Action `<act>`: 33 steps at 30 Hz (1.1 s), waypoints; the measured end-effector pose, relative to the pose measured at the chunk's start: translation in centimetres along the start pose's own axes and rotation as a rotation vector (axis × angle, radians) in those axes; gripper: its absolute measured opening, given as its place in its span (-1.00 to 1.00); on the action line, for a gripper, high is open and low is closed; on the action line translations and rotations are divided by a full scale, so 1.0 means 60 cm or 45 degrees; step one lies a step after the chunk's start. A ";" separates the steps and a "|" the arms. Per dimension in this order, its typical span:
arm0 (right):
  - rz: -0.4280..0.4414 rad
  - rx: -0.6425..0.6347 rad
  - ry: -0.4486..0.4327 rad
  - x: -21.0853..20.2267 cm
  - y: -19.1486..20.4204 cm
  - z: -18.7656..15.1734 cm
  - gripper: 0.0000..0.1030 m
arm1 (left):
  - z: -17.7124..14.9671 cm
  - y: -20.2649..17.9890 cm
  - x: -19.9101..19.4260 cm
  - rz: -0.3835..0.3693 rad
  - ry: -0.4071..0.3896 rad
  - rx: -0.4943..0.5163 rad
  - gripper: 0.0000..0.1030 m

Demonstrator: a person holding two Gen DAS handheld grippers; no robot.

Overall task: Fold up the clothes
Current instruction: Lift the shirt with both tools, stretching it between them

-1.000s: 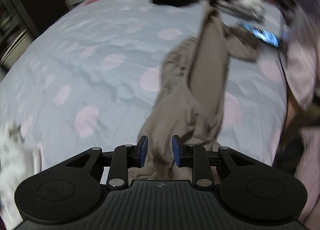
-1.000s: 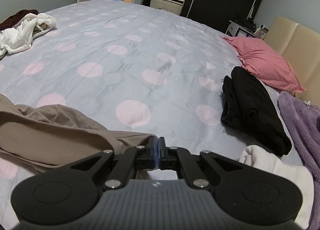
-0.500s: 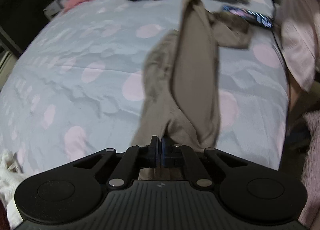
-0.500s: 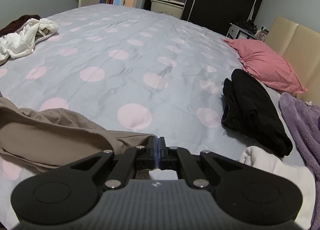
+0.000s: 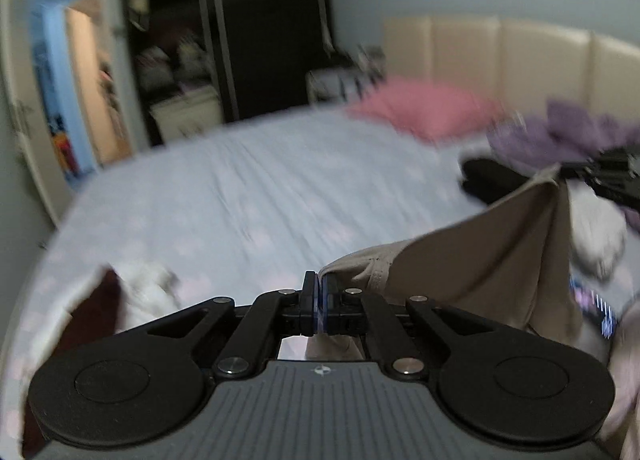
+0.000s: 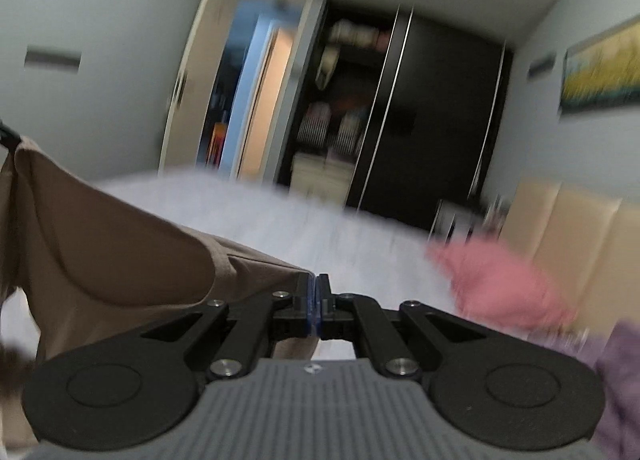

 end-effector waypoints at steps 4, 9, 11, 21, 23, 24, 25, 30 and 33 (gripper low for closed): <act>-0.046 -0.022 -0.254 -0.078 0.009 0.130 -0.96 | 0.082 0.026 -0.104 0.106 -0.177 -0.003 -1.00; -0.126 -0.018 -0.442 -0.145 0.002 0.246 -0.96 | 0.177 0.027 -0.230 0.185 -0.409 0.014 -1.00; -0.093 0.020 -0.455 -0.156 0.005 0.271 -0.96 | 0.211 0.019 -0.262 0.209 -0.479 0.021 -1.00; -0.125 -0.007 -0.627 -0.221 0.019 0.331 -0.96 | 0.288 0.010 -0.347 0.358 -0.671 0.046 -1.00; -0.142 -0.040 -0.641 -0.218 0.019 0.342 -0.96 | 0.291 0.001 -0.354 0.366 -0.687 0.062 -1.00; -0.144 -0.053 -0.635 -0.208 0.019 0.348 -0.96 | 0.292 0.000 -0.354 0.374 -0.687 0.066 -1.00; -0.140 -0.060 -0.615 -0.194 0.019 0.352 -0.96 | 0.297 0.002 -0.345 0.379 -0.672 0.065 -1.00; -0.124 -0.047 -0.436 -0.084 0.005 0.343 -0.96 | 0.298 0.032 -0.269 0.377 -0.525 0.017 -1.00; -0.154 -0.063 -0.352 -0.003 -0.003 0.323 -0.97 | 0.292 0.058 -0.192 0.371 -0.412 0.001 -1.00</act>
Point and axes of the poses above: each gripper's, at about its wrist camera, not at the fingertips, and x roughly the way its jaws point, y to its left, z to its top, the point moved 7 cm from there along x, roughly the way its jaws point, and after that the axes turned 13 degrees about x, right-handed, at the moved point
